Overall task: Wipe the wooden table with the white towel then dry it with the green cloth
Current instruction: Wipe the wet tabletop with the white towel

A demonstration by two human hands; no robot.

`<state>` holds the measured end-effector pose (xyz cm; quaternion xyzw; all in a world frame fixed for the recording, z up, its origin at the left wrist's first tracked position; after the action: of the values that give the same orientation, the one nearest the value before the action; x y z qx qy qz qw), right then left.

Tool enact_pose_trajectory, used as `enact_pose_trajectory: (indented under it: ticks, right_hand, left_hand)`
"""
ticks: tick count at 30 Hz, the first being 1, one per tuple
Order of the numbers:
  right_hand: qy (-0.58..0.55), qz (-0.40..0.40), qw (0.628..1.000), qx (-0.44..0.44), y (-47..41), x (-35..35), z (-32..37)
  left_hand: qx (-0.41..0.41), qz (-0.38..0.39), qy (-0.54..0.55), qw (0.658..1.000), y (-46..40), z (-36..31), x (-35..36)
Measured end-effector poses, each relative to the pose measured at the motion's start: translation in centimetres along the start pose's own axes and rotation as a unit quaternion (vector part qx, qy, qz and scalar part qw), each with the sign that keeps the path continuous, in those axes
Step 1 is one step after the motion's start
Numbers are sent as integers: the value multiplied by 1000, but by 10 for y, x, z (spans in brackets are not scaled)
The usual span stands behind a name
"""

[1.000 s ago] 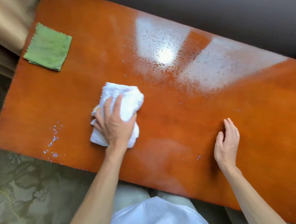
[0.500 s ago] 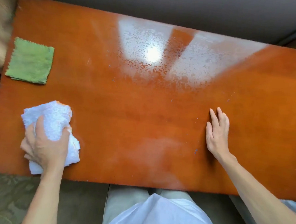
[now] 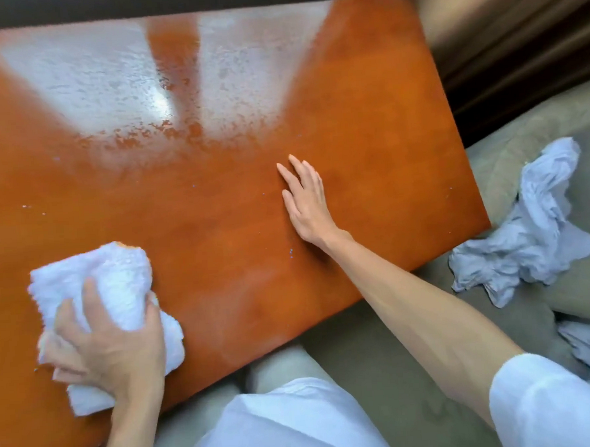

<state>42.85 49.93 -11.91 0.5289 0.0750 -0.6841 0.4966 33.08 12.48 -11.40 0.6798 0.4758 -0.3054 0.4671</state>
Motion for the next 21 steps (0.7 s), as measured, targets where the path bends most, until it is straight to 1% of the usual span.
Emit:
enact_pose_trajectory:
  ticks: [1,2,3,5,7,9,10,12,15,17,19,21]
  right_hand:
    - [1,-8,1000,6,1,1,3]
    - [-3,-15,1000,13,2,5,6]
    - [-1,-21,1000,20,5,9,9]
    - [25,-41,999,25,15,15,13]
    - [59,-58,996,33,25,24,15]
    - [91,-78,992,50,33,31,18]
    - [100,-89,989,57,36,34,19]
    - [101,-102,988,58,38,37,23]
    - [67,-112,989,61,41,40,30]
    - [33,-123,991,49,46,50,53]
    - [-20,-123,992,0,51,68,95]
    - [-69,-101,990,-75,54,94,152]
  left_hand:
    - [15,-18,16,1000,2,-21,-19]
    - [38,-22,2,999,3,-54,-29]
    - [56,-16,5,998,-3,-62,-27]
    - [36,-20,2,999,-25,-50,-25]
    - [38,-28,12,999,-39,-34,-33]
    - [38,-37,-10,999,-48,-26,-47]
    - [39,-41,-9,998,-54,-17,-54]
    - [16,-42,11,999,-68,14,-73]
    - [-18,-59,19,998,-74,70,-98]
    - [-45,-66,35,996,-72,104,-113]
    - [-67,-69,40,995,-65,129,-122]
    - [-86,-80,46,992,-57,146,-128]
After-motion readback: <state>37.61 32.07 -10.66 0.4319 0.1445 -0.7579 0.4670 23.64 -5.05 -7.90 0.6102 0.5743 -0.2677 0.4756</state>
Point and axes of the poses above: each hand's wrist, its own y-axis away from the middle knuckle, its own x-axis out of the palm, z = x × y, the point moved 9 cm from there along -y, towards the middle knuckle, and after that the axes turned 12 degrees about z, right-handed, at the moved point
